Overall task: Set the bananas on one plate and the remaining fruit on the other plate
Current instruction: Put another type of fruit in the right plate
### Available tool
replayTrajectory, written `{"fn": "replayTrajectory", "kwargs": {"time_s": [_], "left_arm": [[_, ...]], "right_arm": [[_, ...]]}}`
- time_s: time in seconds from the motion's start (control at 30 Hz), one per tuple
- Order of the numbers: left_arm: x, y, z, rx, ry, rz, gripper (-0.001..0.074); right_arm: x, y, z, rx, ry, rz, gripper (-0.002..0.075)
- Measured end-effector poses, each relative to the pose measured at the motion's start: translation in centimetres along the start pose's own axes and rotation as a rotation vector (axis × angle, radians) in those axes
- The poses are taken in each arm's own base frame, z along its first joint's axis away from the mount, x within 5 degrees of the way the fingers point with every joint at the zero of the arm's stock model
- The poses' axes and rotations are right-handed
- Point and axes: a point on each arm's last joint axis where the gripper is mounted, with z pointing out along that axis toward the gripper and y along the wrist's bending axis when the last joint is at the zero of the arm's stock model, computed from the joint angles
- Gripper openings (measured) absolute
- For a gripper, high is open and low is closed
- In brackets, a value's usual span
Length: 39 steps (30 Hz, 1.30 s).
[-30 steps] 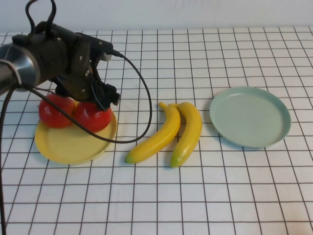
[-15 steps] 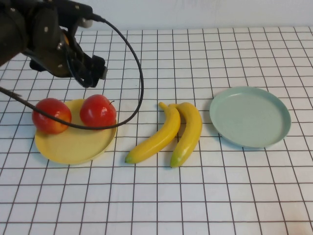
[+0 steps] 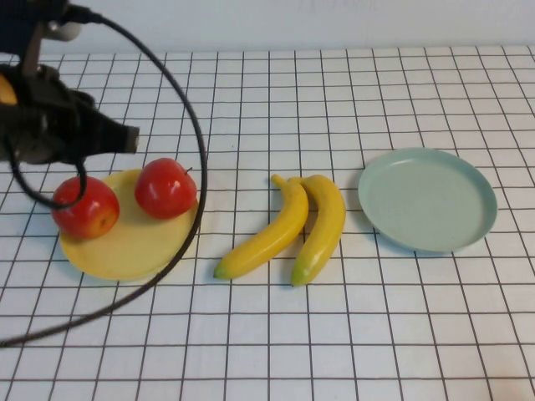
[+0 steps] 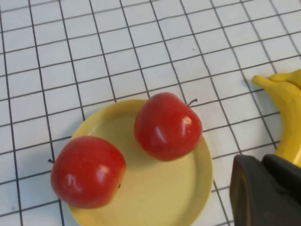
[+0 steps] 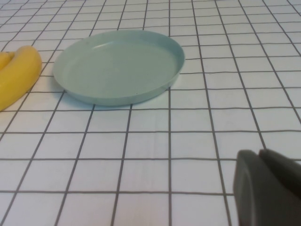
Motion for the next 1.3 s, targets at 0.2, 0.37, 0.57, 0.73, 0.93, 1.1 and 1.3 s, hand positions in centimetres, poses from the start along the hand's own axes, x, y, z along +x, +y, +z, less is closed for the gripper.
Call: {"fn": "replayTrajectory", "kwargs": {"time_s": [0.2,0.37,0.57,0.73,0.93,1.1,1.3], "left_arm": [[5.5,0.3,-5.7,0.011,-0.214,-0.032,0.0001],[10.3,1.0,-8.0,-0.039,-0.36,-0.002,0.0001],[13.7,2.0,-7.8,-0.136,-0.363,-0.068,0.0001],[14.8,2.5,-9.5,-0.172,-0.42,-0.099,0.0],[17.8,2.4,-9.5,-0.158,-0.535,-0.035,0.0],[22.4,2.2,-8.1,-0.132,-0.56,-0.081,0.0],[25.8,2.0,-7.0,-0.242,-0.612,0.067,0.0]], "right_arm": [[0.0,0.0,0.0,0.0,0.0,0.0,-0.0015],[0.0,0.0,0.0,0.0,0.0,0.0,-0.0015],[0.0,0.0,0.0,0.0,0.0,0.0,-0.0015],[0.0,0.0,0.0,0.0,0.0,0.0,-0.0015],[0.0,0.0,0.0,0.0,0.0,0.0,-0.0015],[0.0,0.0,0.0,0.0,0.0,0.0,-0.0015],[0.0,0.0,0.0,0.0,0.0,0.0,-0.0015]]}}
